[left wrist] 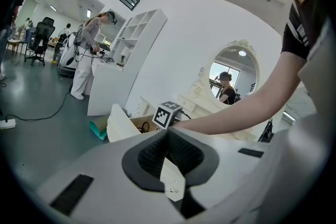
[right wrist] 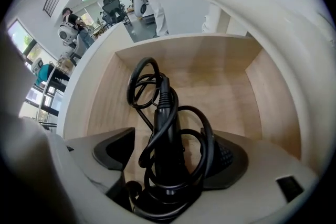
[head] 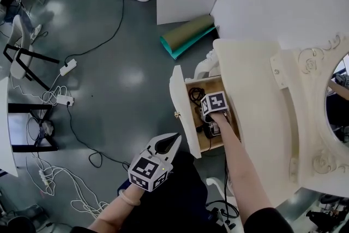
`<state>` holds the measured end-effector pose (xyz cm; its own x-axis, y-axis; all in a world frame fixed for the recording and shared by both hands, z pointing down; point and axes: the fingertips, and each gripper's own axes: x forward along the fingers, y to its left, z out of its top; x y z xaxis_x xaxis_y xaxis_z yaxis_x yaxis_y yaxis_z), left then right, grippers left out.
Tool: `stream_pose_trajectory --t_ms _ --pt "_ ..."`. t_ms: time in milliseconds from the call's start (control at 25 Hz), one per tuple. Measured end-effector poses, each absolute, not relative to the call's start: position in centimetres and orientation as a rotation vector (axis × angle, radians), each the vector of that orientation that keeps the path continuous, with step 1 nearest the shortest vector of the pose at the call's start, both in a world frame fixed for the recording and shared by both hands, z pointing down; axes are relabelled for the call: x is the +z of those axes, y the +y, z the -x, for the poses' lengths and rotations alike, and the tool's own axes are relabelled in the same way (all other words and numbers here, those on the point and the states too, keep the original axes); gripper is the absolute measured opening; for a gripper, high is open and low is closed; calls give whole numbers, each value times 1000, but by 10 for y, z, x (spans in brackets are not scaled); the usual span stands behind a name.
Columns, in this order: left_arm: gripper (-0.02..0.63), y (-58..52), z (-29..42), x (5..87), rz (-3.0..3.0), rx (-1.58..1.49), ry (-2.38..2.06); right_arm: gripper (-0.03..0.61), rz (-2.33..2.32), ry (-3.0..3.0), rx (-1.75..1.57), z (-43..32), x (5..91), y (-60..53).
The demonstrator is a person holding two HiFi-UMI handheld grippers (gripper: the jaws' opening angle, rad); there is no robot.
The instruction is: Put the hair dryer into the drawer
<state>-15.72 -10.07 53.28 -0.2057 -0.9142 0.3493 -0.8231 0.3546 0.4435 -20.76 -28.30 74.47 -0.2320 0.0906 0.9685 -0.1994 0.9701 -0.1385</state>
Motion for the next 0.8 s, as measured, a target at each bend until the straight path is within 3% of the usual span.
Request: stream_pose_trajectory --t_ms 240,680,720,800 --pt "14 -103 152 532 -1530 -212 -2049 463 -90 -1869 271 215 723 -284" --pt "14 -103 145 519 -1613 -219 -2036 474 -88 -2013 312 205 676 -269" --pt "14 -103 143 518 -1623 -219 -2033 462 -107 -2052 311 205 667 -269" --pt "14 -103 140 516 -1646 -218 -2025 362 -162 -2146 311 203 645 -271"
